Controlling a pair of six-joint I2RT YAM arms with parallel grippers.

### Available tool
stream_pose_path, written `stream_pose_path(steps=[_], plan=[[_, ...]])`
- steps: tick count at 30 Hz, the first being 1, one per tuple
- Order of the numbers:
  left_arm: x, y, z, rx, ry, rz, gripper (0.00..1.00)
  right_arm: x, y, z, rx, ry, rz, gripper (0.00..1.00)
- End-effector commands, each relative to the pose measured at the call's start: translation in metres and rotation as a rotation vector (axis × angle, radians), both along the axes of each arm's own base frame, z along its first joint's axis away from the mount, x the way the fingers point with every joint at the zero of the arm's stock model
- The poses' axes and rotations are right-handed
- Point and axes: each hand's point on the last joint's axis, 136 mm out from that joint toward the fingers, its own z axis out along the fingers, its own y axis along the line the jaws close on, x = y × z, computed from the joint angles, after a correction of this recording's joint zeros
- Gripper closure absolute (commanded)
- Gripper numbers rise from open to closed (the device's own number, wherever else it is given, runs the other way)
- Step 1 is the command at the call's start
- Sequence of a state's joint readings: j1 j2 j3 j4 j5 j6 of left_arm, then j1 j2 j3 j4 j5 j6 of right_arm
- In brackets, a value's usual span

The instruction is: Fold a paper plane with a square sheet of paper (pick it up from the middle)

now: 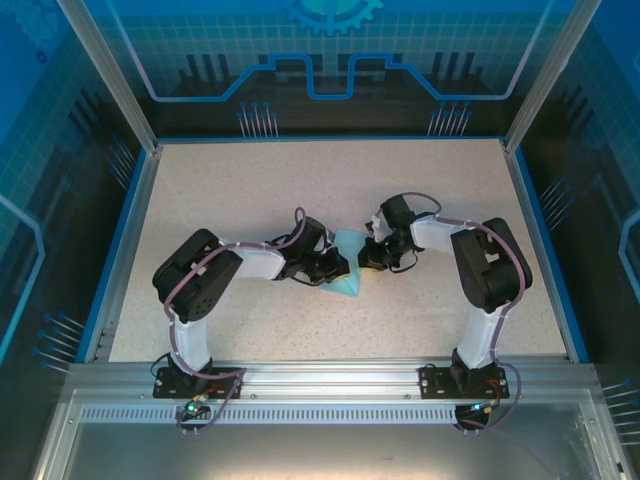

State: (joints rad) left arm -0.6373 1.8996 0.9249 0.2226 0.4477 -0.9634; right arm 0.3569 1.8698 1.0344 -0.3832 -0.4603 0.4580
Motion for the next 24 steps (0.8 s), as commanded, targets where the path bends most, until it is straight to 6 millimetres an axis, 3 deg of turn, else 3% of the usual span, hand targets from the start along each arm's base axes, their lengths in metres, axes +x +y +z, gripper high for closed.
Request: stream_pose_path(steps=[1, 24], plan=[[0.0003, -0.0082, 0.0005, -0.018, 0.008, -0.024, 0.87, 0.0012, -0.0093, -0.0022, -0.025, 0.000, -0.016, 0.92], [-0.0017, -0.0069, -0.0084, 0.001, 0.034, -0.024, 0.87, 0.0003, -0.0129, -0.0031, -0.038, -0.002, -0.030, 0.92]])
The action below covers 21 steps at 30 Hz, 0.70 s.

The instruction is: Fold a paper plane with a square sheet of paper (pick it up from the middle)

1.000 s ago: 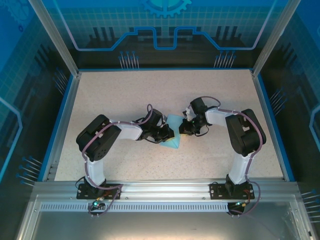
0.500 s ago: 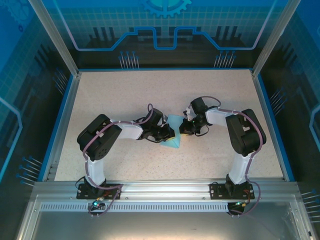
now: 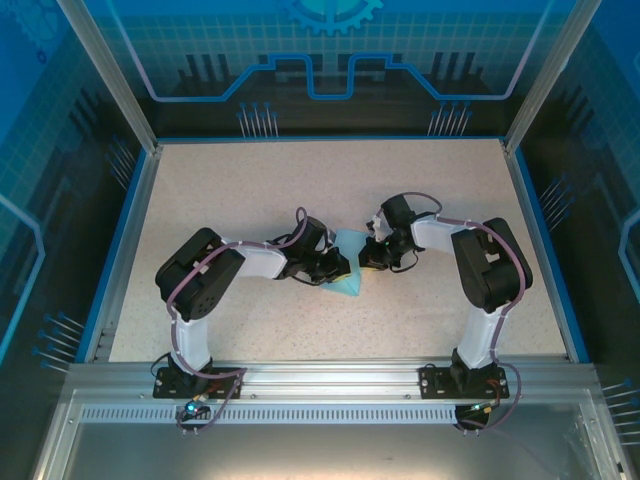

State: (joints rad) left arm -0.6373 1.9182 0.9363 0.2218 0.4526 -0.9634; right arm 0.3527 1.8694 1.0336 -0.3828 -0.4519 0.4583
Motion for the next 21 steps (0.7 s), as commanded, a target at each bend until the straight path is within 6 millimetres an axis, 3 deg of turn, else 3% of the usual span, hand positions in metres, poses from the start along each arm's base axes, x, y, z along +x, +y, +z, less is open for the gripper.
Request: stream_pose_path(steps=[1, 21], plan=[[-0.0033, -0.0052, -0.0055, 0.002, 0.027, -0.021, 0.87, -0.0005, -0.0101, -0.0011, -0.029, -0.004, -0.022, 0.92], [-0.0057, -0.0026, -0.0123, 0.021, 0.049, -0.020, 0.88, -0.0009, -0.0110, 0.0030, -0.031, -0.015, -0.025, 0.89]])
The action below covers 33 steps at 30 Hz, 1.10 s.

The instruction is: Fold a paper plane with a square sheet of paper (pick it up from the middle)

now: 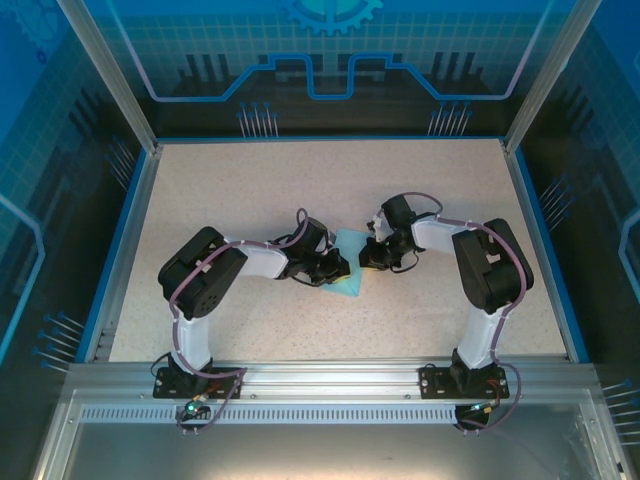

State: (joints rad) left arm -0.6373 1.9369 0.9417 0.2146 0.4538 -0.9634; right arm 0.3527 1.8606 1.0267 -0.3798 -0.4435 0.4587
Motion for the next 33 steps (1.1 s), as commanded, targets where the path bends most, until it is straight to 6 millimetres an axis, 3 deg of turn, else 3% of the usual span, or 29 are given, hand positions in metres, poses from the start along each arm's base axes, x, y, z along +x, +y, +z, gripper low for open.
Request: stream_pose_path(steps=[1, 6, 11, 17, 25, 33], plan=[[-0.005, -0.003, -0.006, 0.011, 0.033, -0.020, 0.88, -0.001, -0.010, 0.003, -0.027, -0.009, -0.024, 0.88], [-0.006, -0.002, -0.008, 0.023, 0.040, -0.019, 0.88, 0.001, -0.013, 0.007, -0.040, -0.024, -0.032, 0.87], [-0.009, 0.002, -0.013, 0.072, 0.061, -0.020, 0.88, 0.003, -0.014, 0.021, -0.036, -0.064, -0.048, 0.77], [-0.012, 0.005, -0.015, 0.135, 0.070, -0.020, 0.89, -0.001, -0.007, 0.034, -0.015, -0.095, -0.029, 0.77], [-0.011, 0.009, -0.017, 0.174, 0.070, -0.008, 0.90, -0.006, 0.006, 0.023, 0.003, -0.053, 0.004, 0.86], [-0.010, 0.010, -0.018, 0.186, 0.073, 0.003, 0.91, -0.010, 0.012, 0.010, 0.000, -0.012, 0.031, 0.87]])
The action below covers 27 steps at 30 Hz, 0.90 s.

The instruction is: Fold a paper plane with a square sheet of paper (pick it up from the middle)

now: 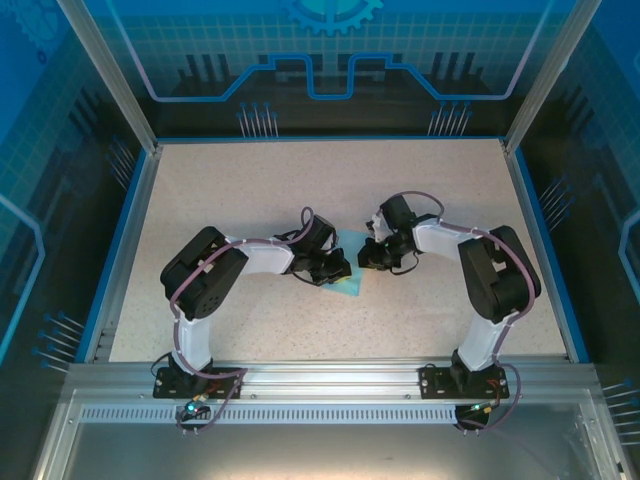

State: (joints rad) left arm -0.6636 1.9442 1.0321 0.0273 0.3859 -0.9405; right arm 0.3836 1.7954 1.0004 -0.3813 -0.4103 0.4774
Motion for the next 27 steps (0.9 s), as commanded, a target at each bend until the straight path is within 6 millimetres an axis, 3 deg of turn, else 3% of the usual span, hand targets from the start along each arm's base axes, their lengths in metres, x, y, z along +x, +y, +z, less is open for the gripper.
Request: stream_pose_path(steps=[1, 9, 18, 27], plan=[[-0.008, 0.010, -0.015, 0.077, 0.039, 0.004, 0.91, -0.004, 0.007, -0.005, 0.011, 0.032, 0.027, 0.88], [-0.006, 0.008, -0.008, 0.065, 0.028, 0.003, 0.90, -0.013, -0.006, -0.028, -0.076, 0.083, 0.029, 0.88], [0.010, -0.006, 0.029, -0.009, -0.072, -0.015, 0.86, -0.017, -0.019, -0.042, -0.148, 0.102, 0.033, 0.89], [0.014, 0.016, 0.005, 0.117, -0.062, 0.033, 0.87, -0.018, -0.024, -0.046, -0.171, 0.108, 0.034, 0.89]])
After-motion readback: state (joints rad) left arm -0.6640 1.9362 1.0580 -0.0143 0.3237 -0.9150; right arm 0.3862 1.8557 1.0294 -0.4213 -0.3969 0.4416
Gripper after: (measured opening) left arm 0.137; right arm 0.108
